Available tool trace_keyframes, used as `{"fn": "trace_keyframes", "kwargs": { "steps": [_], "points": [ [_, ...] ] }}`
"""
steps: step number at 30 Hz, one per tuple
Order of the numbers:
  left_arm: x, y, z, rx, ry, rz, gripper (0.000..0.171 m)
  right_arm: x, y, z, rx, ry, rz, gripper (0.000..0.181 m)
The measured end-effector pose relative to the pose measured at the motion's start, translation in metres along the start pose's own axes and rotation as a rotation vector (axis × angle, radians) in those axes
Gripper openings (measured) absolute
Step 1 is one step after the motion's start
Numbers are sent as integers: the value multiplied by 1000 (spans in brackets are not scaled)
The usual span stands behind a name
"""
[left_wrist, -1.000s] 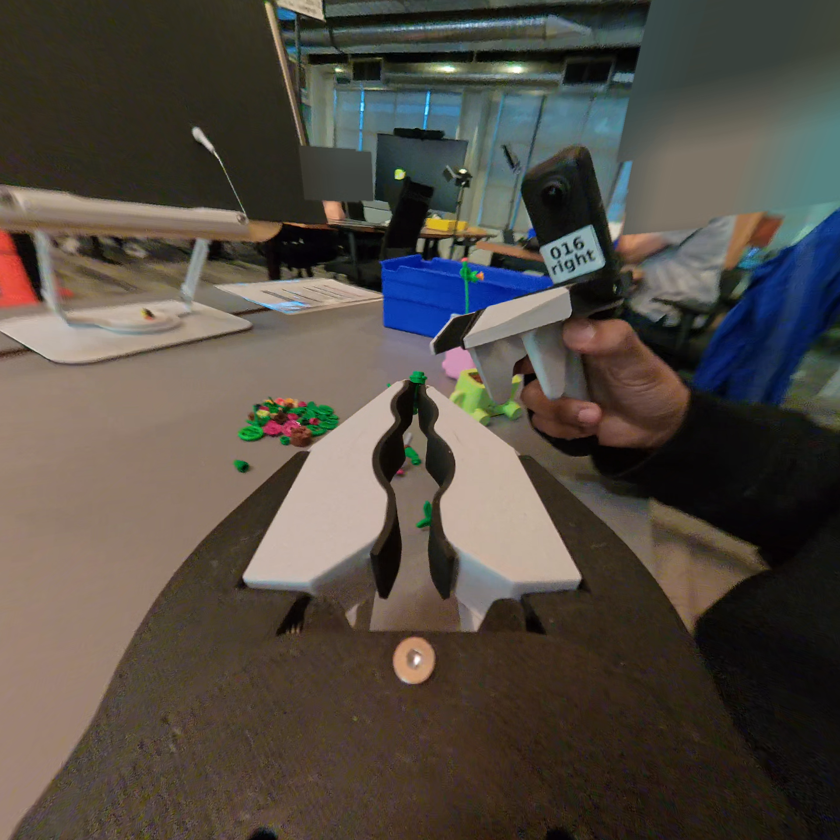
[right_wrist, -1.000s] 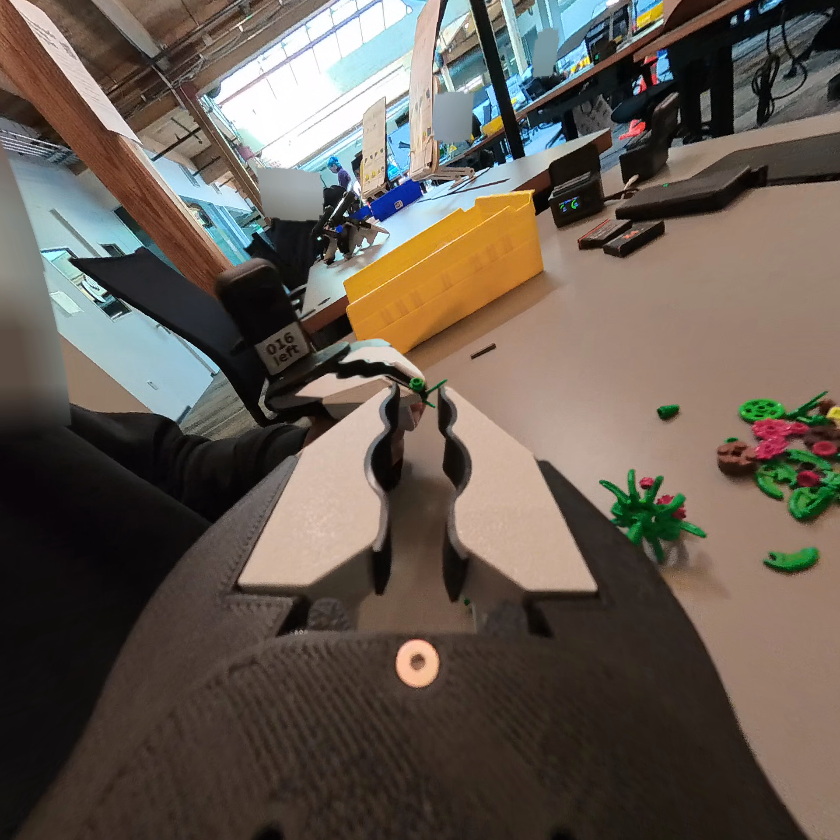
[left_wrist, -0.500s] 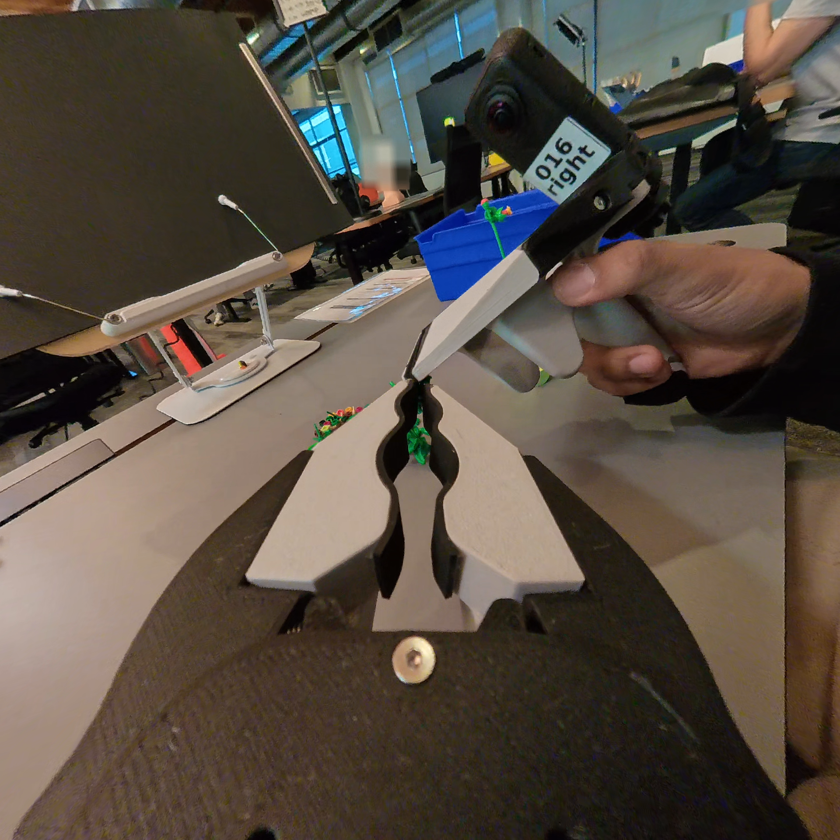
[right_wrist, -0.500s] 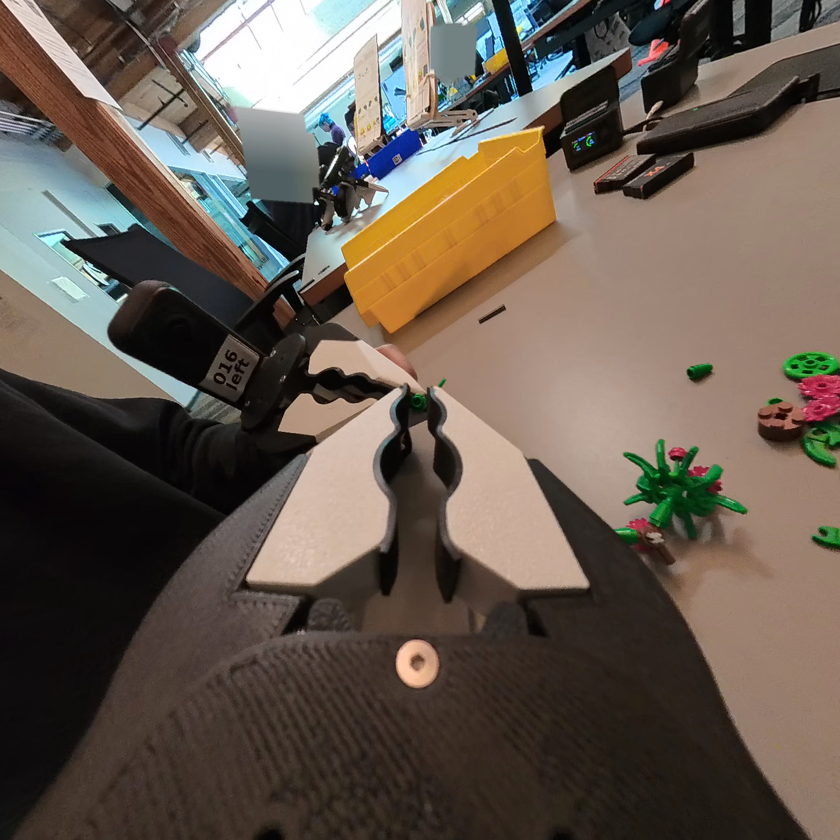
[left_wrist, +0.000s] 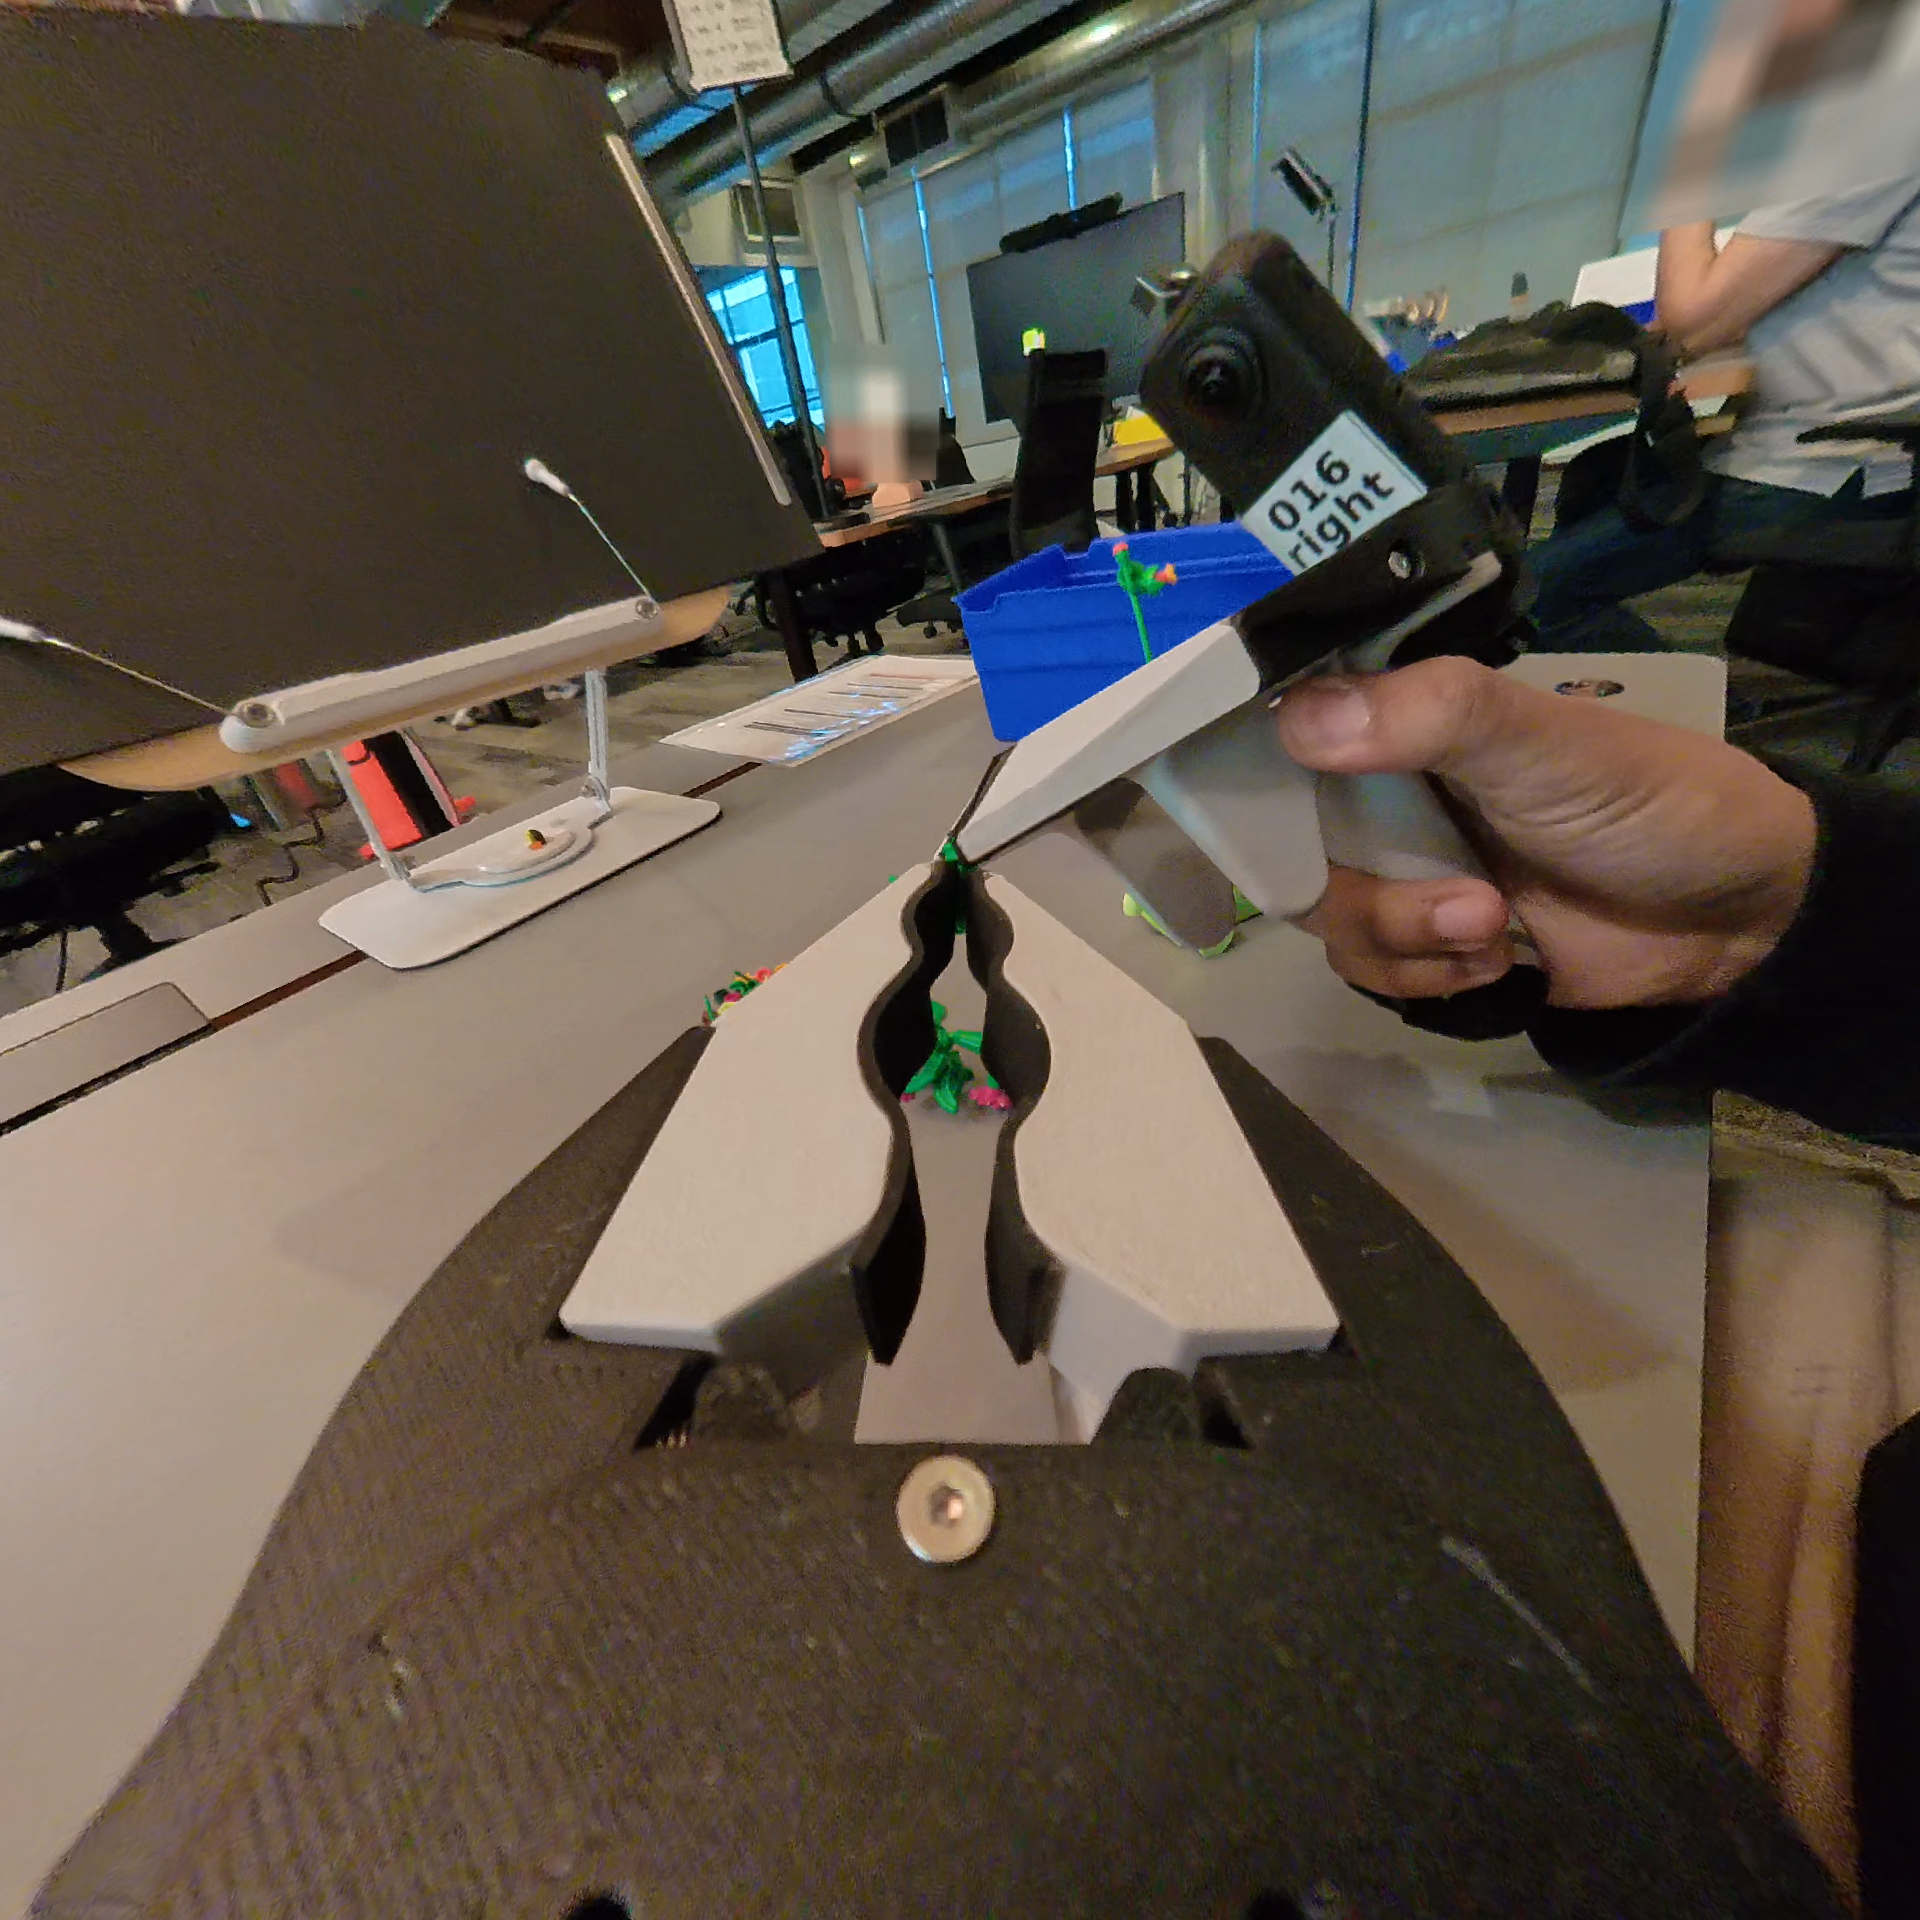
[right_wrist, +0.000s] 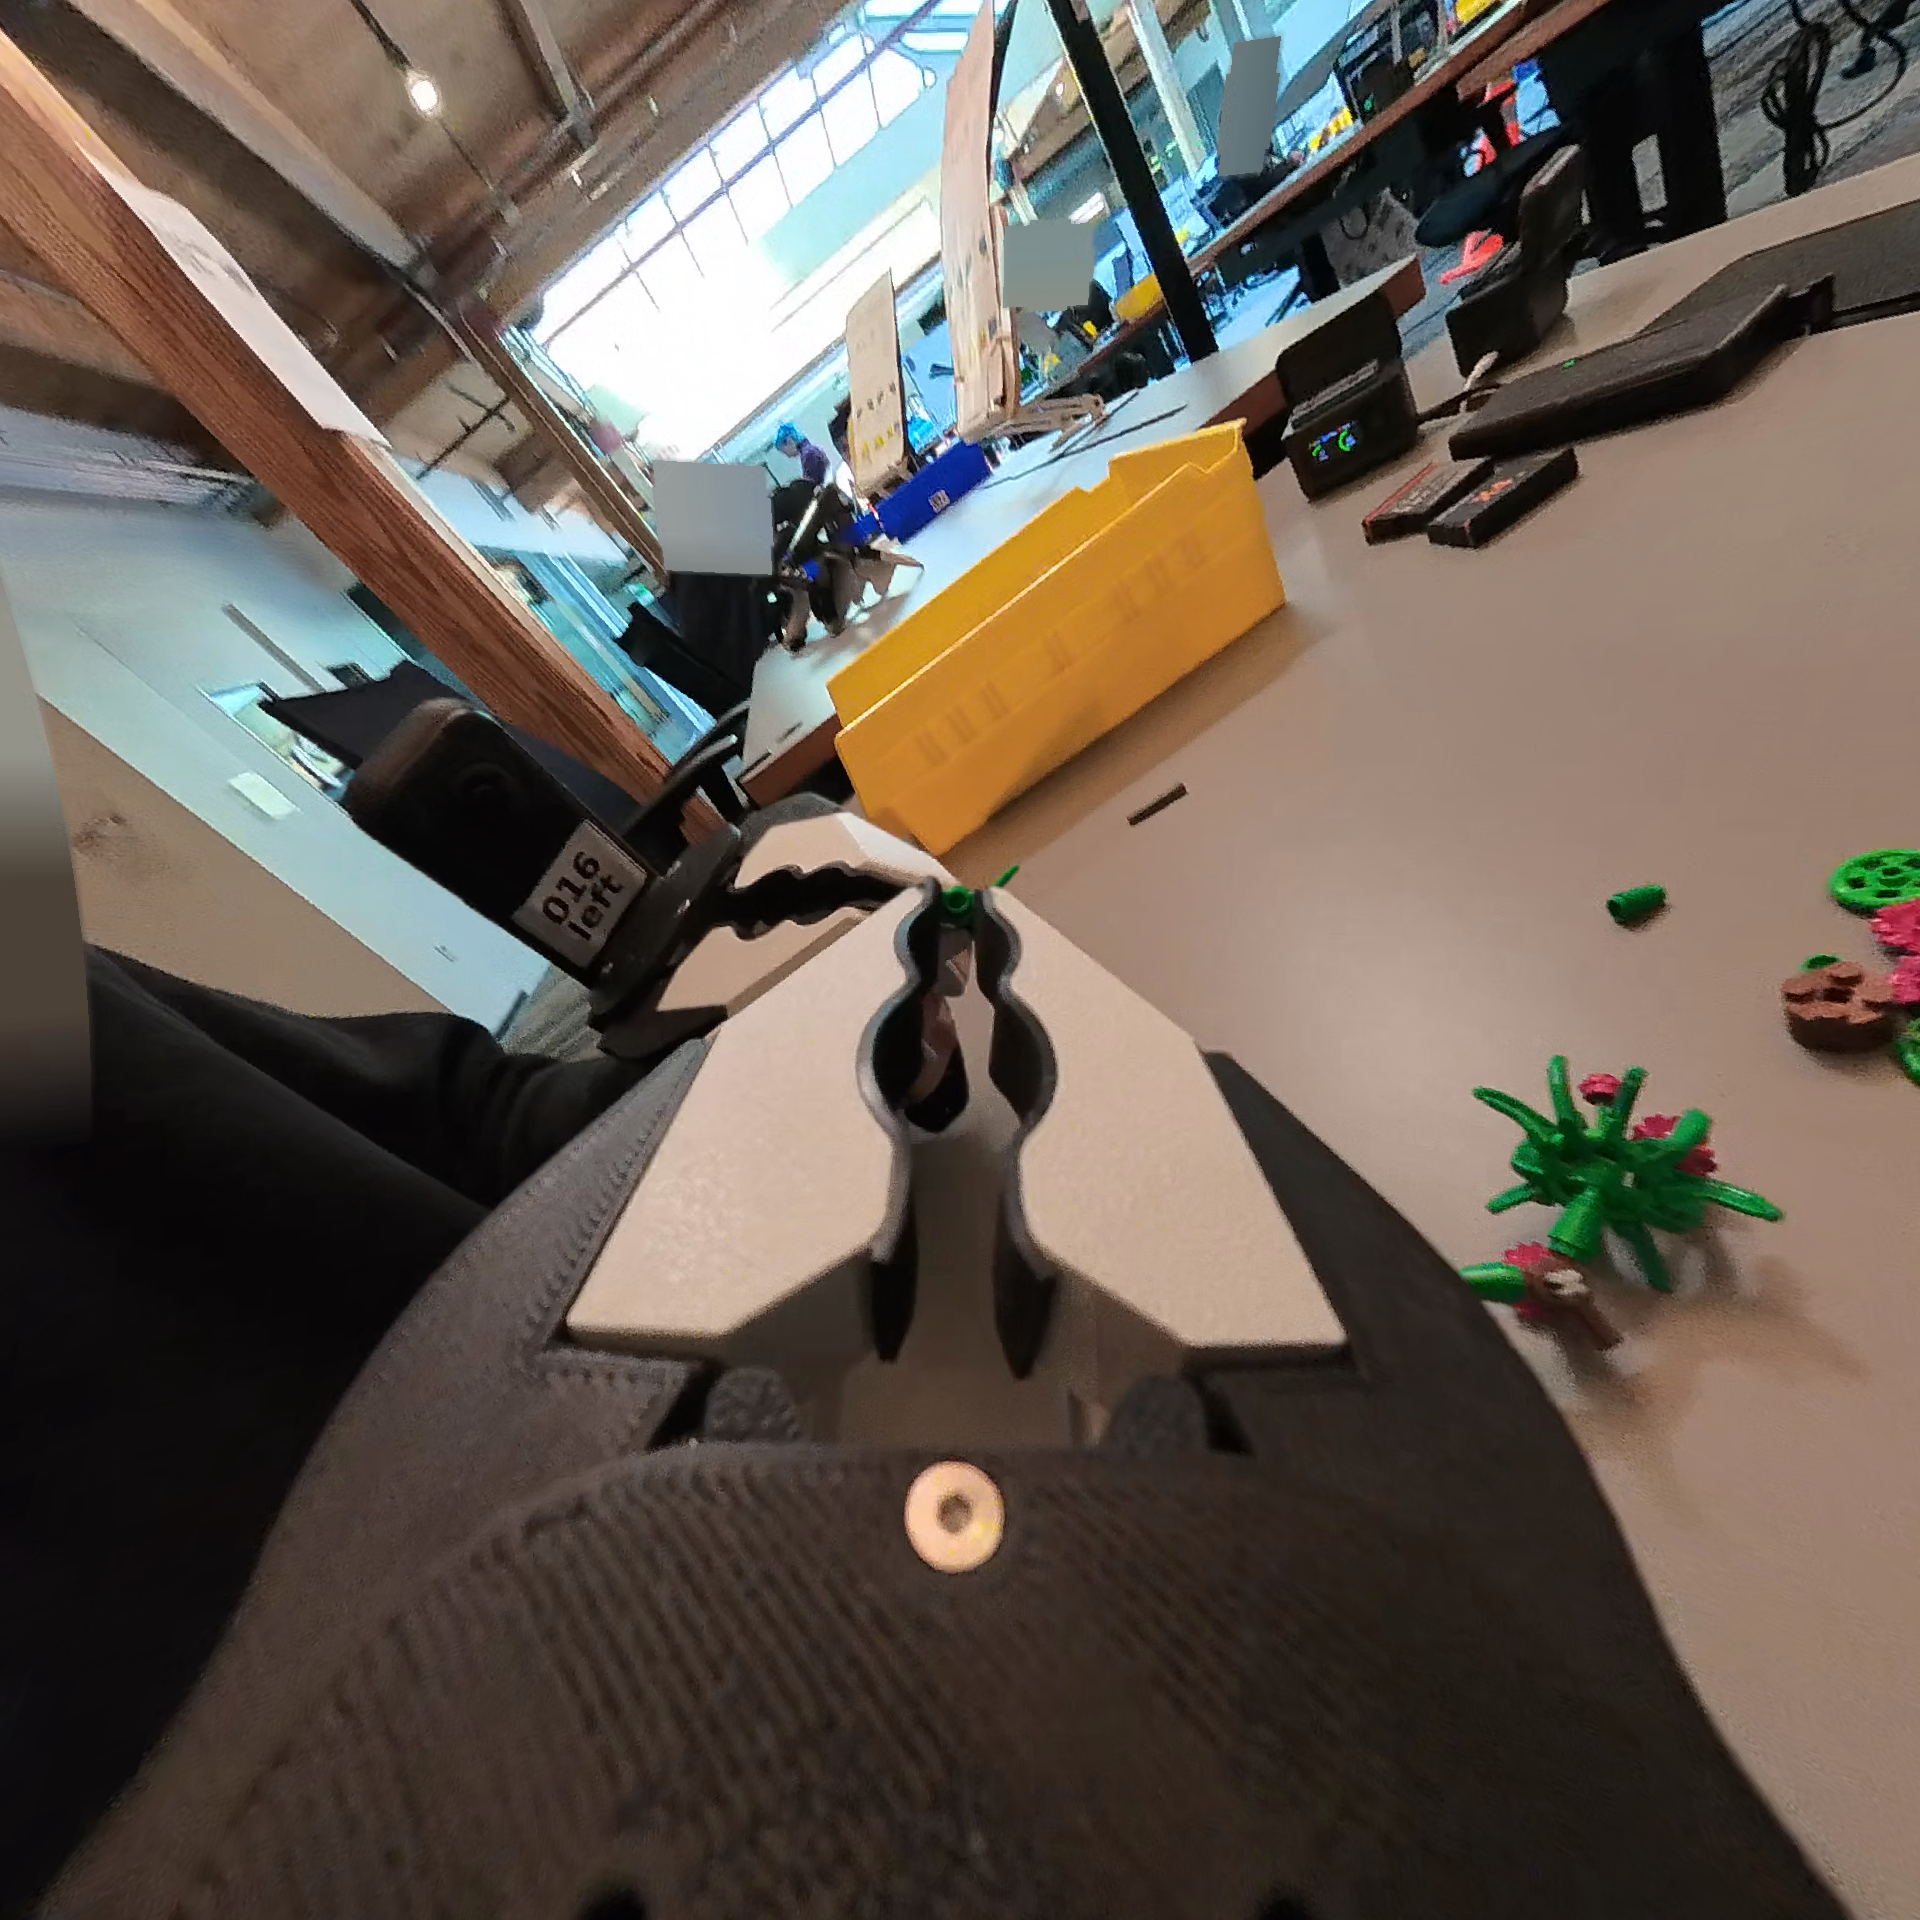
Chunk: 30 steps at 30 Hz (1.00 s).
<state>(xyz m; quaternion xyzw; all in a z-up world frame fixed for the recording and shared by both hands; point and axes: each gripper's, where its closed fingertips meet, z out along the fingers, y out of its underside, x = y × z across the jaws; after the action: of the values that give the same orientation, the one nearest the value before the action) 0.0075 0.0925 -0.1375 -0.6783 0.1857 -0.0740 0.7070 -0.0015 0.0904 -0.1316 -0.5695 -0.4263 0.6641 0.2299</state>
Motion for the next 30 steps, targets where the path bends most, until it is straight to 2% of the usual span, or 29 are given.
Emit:
{"fn": "trace_keyframes", "kwargs": {
  "steps": [9,16,22,23,24,25,26,28,30],
  "points": [
    [-3,-15,-6,38,4,-35,0,-12,-12,3,82,-49,90,3],
    [-5,-19,-7,47,10,-69,0,-14,-17,4,142,2,30,3],
    [-4,-23,-7,65,26,-109,0,-17,-20,3,212,-44,99,3],
    [-4,-23,-7,64,31,-114,0,-18,-23,2,242,-59,118,4],
    [0,-15,-7,27,56,-100,0,-17,-37,-10,346,-81,147,4],
    [1,-4,-7,-1,46,-83,0,-15,-57,-31,460,-116,189,2],
    [2,-1,-7,15,42,-108,0,-11,-69,-48,497,-116,193,3],
    [6,-12,-5,55,78,-202,0,-6,-69,-53,419,33,39,4],
    [6,-15,-4,56,68,-161,0,-15,-64,-43,358,86,-59,4]
  ]
}}
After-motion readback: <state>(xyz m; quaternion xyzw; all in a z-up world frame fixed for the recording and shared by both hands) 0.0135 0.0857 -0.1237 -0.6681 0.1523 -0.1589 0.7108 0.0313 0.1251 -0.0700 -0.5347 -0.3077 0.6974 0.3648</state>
